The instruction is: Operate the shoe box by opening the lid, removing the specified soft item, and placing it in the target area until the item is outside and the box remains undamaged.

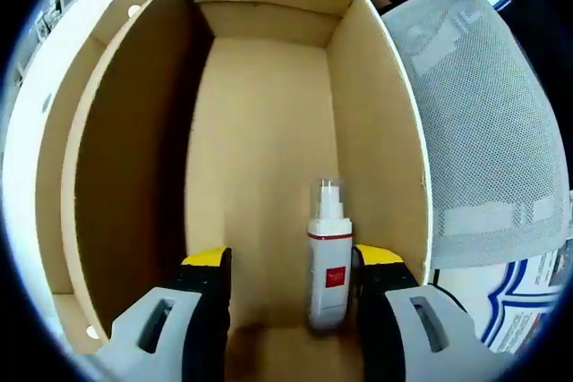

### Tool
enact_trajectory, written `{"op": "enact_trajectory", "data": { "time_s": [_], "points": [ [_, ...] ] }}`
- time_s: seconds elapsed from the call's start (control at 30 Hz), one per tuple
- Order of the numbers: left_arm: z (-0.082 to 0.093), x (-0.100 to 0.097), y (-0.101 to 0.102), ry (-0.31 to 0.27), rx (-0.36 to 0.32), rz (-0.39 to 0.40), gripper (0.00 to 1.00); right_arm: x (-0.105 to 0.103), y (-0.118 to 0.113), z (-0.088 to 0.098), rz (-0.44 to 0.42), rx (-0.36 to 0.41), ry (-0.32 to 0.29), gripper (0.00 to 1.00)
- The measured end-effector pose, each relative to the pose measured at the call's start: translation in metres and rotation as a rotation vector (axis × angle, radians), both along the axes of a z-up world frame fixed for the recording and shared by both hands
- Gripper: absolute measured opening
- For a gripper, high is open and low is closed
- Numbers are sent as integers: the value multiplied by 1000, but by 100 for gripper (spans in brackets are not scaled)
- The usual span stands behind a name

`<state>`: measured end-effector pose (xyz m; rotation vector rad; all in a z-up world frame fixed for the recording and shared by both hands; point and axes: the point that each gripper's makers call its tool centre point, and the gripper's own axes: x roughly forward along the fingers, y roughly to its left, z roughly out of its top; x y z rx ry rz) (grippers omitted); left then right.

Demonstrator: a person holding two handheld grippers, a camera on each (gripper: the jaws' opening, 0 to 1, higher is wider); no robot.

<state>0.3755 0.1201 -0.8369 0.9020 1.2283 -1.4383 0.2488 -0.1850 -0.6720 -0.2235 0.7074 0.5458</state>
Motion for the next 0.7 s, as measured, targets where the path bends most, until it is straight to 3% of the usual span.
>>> {"op": "enact_trajectory", "data": {
  "time_s": [0.23, 0.7],
  "points": [
    [-4, 2, 7, -18, 12, -2, 49, -2, 0, -2, -5, -3, 1, 99],
    [-8, -6, 15, -26, 10, -50, 27, 1, 6, -2, 9, 1, -3, 98]
  ]
}}
